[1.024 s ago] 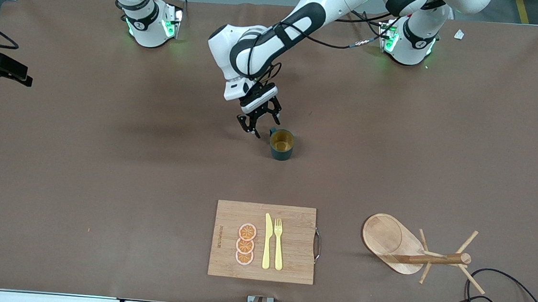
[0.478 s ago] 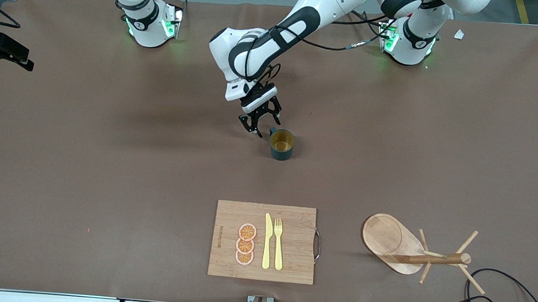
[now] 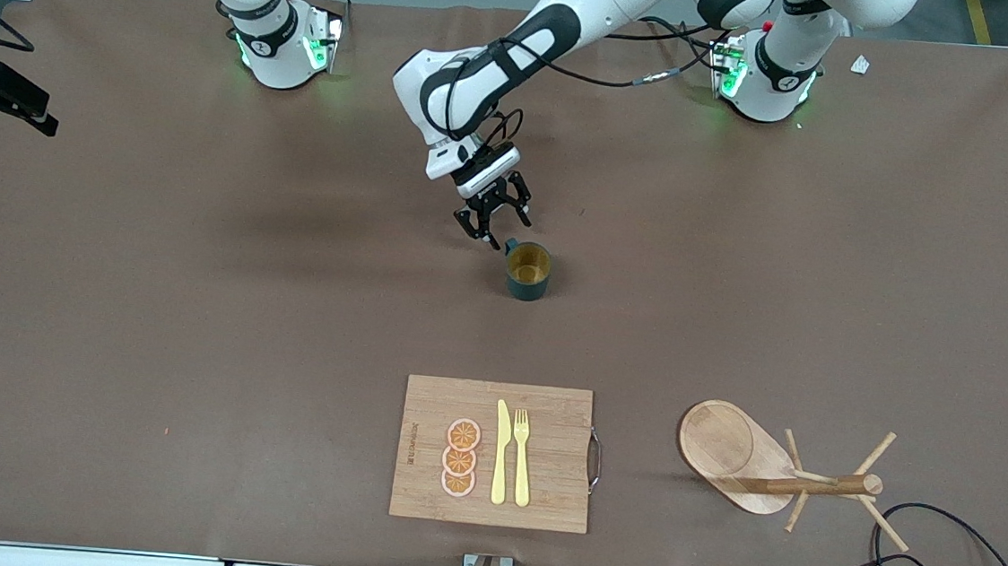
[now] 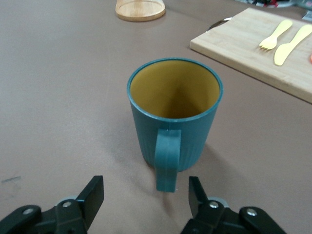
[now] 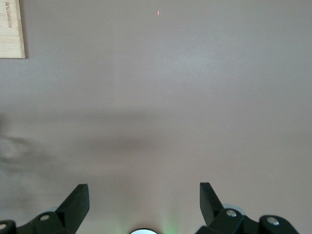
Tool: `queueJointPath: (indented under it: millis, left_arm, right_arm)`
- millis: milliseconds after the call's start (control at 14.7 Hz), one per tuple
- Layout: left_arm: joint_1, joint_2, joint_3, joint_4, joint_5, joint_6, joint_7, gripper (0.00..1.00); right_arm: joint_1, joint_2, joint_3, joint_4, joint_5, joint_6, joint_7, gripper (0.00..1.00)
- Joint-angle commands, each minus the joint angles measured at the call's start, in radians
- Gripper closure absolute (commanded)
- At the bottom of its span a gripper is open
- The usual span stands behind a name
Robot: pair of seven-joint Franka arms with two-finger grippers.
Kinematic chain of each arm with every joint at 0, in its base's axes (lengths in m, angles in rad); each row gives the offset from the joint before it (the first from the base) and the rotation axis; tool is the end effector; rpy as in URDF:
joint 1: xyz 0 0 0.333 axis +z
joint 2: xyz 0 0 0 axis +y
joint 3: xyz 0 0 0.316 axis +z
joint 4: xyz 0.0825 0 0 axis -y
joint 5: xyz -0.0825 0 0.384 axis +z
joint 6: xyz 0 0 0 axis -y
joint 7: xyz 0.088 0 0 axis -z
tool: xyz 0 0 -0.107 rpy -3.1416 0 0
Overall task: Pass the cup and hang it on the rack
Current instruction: 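Lower the left gripper onto the mug handle and close it, then lift the mug by its handle with the left gripper toward the rack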
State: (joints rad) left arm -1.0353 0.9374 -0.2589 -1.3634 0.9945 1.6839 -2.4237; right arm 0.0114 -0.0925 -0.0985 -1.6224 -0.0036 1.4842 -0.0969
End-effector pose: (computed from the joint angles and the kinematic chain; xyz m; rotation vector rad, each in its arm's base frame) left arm 0.2959 -0.6212 0.1515 -2.4241 -0.9518 -1.1304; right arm 0.5142 -0.0479 0.6422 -3.1311 -0.0160 0.0712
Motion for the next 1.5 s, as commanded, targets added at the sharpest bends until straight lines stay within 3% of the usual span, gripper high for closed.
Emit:
queueJointPath:
  millis: [0,478,1024,1228,1433]
  left_arm:
    - [-0.008,0.018,0.009,0.015,0.053,-0.015,-0.031,0.25]
    - [-0.006,0.034,0.013,0.017,0.096,-0.015,-0.034,0.31]
    - [-0.003,0.035,0.03,0.02,0.098,-0.007,-0.032,0.47]
    - [0.001,0.035,0.03,0.021,0.108,0.005,-0.031,0.59]
    - [0.001,0.038,0.035,0.021,0.108,0.011,-0.031,0.77]
  right_arm:
    - [0.007,-0.033,0.002,-0.037,0.016,0.025,0.011,0.0]
    - [0.002,-0.033,-0.001,-0.039,0.034,0.01,0.025,0.0]
    - [-0.001,-0.033,-0.006,-0.04,0.048,-0.005,0.011,0.0]
    - [0.002,-0.033,-0.003,-0.04,0.039,-0.012,0.009,0.0]
    - [0.001,-0.033,-0.003,-0.04,0.039,-0.013,0.008,0.0]
